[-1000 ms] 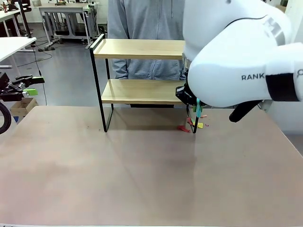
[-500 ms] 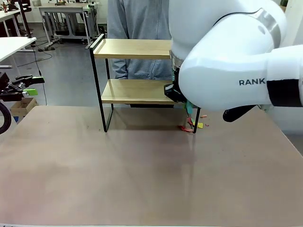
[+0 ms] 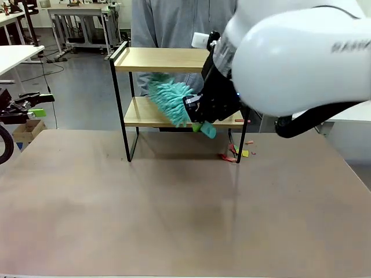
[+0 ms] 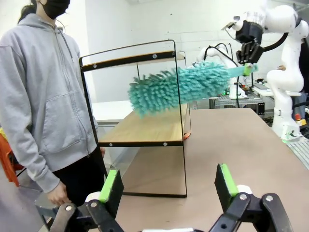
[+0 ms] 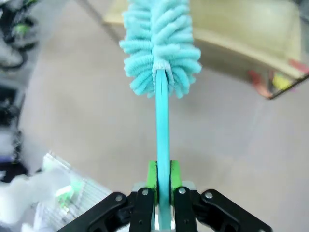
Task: Clean the shelf.
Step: Clean the specific section of the Shelf indicated by the human with the Duster.
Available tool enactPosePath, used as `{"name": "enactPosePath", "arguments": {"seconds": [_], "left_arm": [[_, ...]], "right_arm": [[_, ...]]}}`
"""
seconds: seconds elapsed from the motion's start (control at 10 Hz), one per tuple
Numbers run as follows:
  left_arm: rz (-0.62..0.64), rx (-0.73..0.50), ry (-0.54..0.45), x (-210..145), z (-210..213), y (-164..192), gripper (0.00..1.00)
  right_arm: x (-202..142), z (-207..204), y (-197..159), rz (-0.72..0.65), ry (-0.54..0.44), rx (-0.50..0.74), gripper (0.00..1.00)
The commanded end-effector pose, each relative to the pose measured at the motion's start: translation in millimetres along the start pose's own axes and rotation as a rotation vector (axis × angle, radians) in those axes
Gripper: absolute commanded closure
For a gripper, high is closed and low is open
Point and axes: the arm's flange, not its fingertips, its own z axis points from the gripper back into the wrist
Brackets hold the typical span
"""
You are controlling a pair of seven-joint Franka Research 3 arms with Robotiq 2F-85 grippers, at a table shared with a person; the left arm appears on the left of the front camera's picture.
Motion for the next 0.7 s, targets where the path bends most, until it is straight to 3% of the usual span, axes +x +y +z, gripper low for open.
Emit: {"name": "enactPosePath", "arguments": {"seconds": [0.0, 0.2, 0.6], "left_arm": [[-0.013, 0.001, 0.004, 2.3, 0.3, -2.2, 0.00], [-0.013, 0.001, 0.004, 2.3, 0.3, -2.2, 0.00], [-0.013, 0.001, 0.004, 2.3, 0.3, -2.2, 0.00]], "right_arm": [[-34.0, 21.5, -28.8, 0.088, 0.148, 0.171, 0.87], [-62.7, 40.5, -46.9, 0.140, 0.268, 0.290, 0.87], [-120.3, 96.9, -107.8, 0.161, 0.478, 0.402, 0.87]]}}
